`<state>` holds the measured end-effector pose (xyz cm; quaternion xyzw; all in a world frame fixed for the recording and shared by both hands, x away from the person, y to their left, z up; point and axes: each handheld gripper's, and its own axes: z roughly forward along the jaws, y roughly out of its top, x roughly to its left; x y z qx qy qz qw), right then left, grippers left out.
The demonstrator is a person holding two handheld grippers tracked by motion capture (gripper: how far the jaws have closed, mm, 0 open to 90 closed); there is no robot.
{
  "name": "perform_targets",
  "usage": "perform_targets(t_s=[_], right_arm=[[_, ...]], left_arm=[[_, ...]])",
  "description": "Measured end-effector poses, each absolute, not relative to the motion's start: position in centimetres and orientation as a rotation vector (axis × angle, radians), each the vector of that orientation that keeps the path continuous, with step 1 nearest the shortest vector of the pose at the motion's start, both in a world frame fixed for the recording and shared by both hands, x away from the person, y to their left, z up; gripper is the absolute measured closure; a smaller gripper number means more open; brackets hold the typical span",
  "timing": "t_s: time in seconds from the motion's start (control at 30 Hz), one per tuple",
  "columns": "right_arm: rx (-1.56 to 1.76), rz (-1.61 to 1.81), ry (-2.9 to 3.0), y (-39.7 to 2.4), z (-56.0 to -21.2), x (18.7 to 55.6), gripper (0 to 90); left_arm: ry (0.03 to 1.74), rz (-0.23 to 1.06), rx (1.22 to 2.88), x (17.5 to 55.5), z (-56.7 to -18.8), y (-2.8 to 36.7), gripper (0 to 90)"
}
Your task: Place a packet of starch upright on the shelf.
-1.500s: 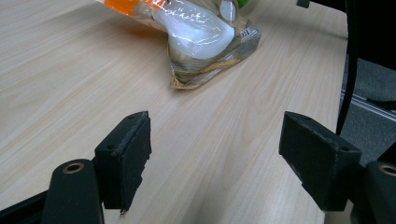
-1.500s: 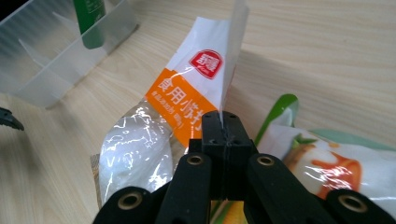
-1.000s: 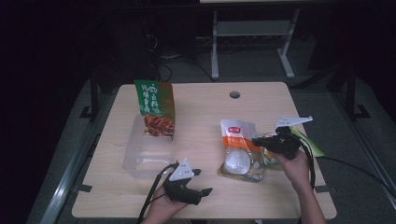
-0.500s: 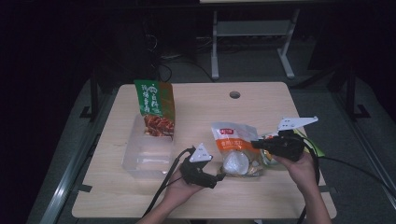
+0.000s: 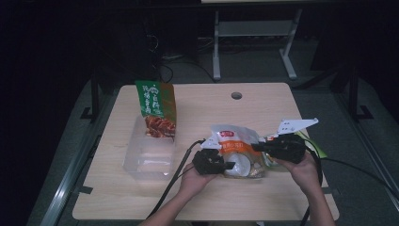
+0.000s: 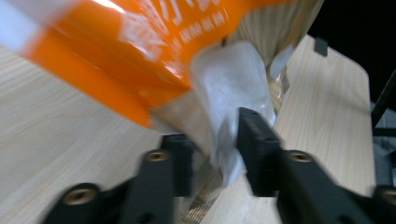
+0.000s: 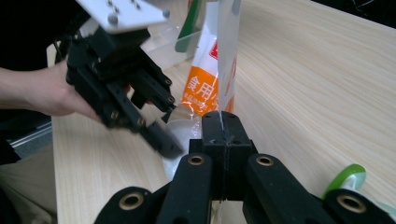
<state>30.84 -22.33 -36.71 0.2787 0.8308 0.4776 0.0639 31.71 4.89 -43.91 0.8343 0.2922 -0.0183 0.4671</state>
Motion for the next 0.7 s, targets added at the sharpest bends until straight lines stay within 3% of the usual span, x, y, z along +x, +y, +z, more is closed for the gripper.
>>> perform_targets(t_s=[0.1, 0.23, 0.7], right_arm=[[0.851, 1.442, 2.505, -22.4, -36.8, 30.9, 89.4], [0.847, 1.449, 2.502, -22.4, -36.7, 30.8, 89.4], [0.881, 1.491, 2.468, -22.3, -37.3, 31.2, 89.1]], left_arm=[[0.717, -0.032, 2.050, 31.7, -43.7, 5.0, 84.0], [0.709, 0.017, 2.053, 31.6, -43.4, 5.1, 88.1], [0.704, 0.173, 2.067, 31.1, -42.9, 6.0, 89.6]])
